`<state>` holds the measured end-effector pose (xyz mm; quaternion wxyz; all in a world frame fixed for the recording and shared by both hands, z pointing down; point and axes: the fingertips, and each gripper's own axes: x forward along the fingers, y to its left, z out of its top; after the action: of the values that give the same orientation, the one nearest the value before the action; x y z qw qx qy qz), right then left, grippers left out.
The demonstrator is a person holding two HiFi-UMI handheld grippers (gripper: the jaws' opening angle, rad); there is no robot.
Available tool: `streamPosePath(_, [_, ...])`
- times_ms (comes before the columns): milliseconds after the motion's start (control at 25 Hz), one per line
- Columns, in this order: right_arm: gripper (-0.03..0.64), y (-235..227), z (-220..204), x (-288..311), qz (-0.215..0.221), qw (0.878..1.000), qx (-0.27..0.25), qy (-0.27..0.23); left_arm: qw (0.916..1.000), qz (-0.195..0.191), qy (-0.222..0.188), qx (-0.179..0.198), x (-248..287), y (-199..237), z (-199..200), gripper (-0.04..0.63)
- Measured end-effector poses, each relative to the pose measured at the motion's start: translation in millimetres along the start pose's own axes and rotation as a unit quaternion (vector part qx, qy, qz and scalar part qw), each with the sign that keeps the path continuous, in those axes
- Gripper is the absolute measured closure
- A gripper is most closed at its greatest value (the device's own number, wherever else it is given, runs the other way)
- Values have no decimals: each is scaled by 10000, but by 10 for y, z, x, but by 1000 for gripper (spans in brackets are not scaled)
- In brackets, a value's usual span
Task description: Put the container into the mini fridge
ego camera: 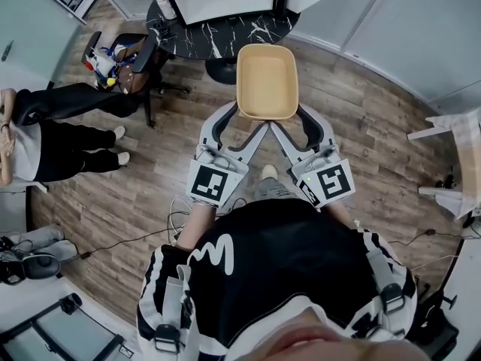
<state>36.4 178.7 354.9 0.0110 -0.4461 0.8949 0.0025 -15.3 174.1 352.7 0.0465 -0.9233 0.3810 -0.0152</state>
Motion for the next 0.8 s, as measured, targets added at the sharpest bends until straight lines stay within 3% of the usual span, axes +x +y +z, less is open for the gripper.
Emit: streamPosePath(800, [376, -783, 21, 526, 223, 9997, 66, 18, 9997, 232, -5, -8, 826, 397, -13, 328])
